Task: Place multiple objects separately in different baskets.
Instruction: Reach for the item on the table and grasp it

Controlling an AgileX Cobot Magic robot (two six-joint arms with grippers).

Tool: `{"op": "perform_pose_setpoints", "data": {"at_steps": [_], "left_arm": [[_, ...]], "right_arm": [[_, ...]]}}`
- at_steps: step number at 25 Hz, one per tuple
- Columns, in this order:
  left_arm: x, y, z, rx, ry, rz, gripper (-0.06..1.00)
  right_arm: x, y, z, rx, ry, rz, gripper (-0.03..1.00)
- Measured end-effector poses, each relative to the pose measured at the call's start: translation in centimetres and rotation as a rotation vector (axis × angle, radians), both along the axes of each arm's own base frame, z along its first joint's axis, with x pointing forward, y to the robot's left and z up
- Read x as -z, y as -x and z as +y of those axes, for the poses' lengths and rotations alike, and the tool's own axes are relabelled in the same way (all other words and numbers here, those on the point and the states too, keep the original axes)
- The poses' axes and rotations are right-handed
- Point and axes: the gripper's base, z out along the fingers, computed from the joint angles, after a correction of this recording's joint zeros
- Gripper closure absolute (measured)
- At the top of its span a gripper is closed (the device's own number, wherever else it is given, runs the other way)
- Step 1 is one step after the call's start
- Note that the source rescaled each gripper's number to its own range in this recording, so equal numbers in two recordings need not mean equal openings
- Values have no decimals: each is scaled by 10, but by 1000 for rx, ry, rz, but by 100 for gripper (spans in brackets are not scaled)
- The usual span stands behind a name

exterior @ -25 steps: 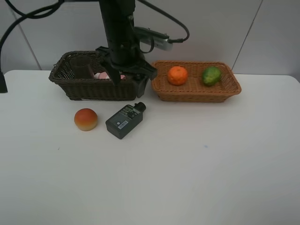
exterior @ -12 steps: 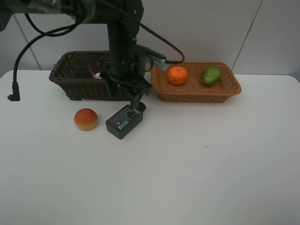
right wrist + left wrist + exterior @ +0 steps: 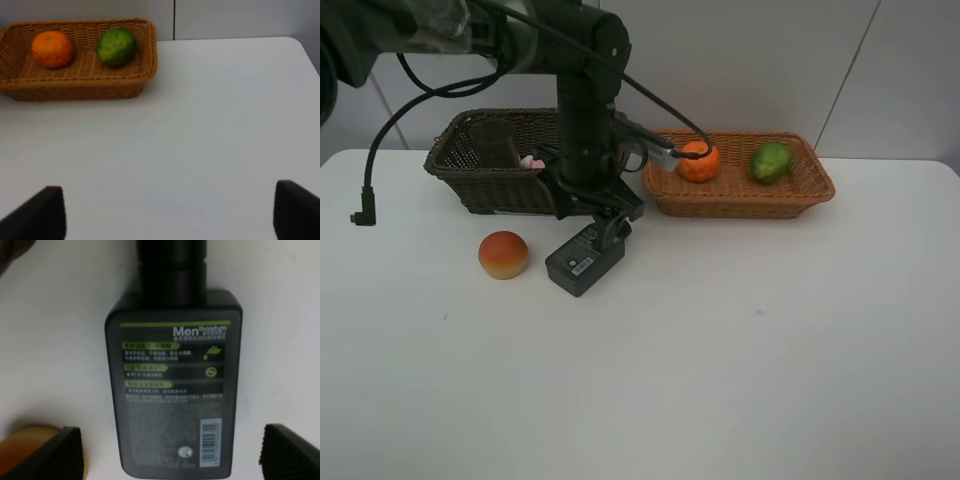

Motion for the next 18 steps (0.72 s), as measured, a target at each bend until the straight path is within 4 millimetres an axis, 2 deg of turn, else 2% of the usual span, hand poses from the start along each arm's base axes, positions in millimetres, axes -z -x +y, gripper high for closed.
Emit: {"op": "perform_pose_setpoints", "data": {"at_steps": [10,18], "left_arm": [[19,2,-4,21,-24,35,2],[21,1,-3,25,-41,30,2]], "right_arm": [[0,0,0,0,0,0,18],[0,0,0,0,0,0,18]]}}
